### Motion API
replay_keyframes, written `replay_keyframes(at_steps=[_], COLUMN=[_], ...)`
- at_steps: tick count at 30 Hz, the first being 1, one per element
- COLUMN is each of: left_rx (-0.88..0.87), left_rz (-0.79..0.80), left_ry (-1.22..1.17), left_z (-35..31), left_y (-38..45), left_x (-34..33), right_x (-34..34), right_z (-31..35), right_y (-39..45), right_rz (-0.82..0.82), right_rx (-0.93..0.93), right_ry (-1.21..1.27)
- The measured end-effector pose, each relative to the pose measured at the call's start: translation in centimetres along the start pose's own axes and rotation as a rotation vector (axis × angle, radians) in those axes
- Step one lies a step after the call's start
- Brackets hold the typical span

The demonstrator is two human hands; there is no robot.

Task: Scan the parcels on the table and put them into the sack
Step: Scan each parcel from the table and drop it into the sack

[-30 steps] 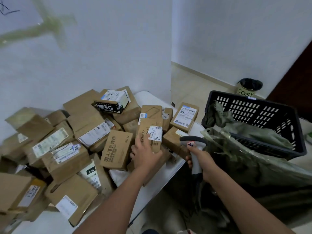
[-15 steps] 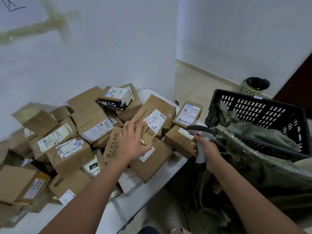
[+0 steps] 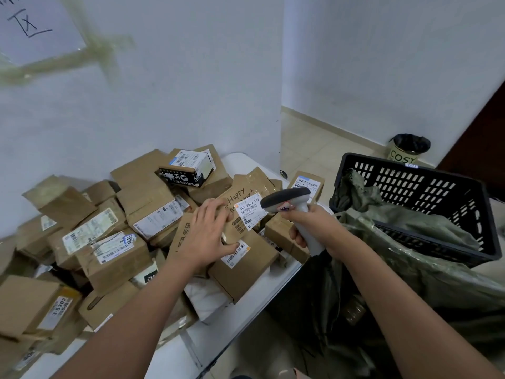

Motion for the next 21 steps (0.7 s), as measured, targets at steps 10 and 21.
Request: replay_keyframes(at_steps=[10,21], left_rx=[-0.013,-0.037], left_rz=[0.004,0.03], left_ry=[-0.009,0.009], left_z=[0.3,-0.2], left_y=[0.5,0.6], left_x=[0.0,0.2], right_x=[-0.4,-0.2], right_z=[1.1,1.9], right_y=[-0.2,-0.5], right_rz=[-0.006,-0.014], right_rx=[0.046,0.113], right_ry=[-0.074,-0.112])
Point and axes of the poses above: each hand's wrist, its own y-axis towards the middle knuckle, its own x-axis out of the back of the hand, z = x × y, the point moved 3 cm from there along y, towards the middle knuckle, and after that the axes turned 15 degrees about -z, right-handed, at the moved point
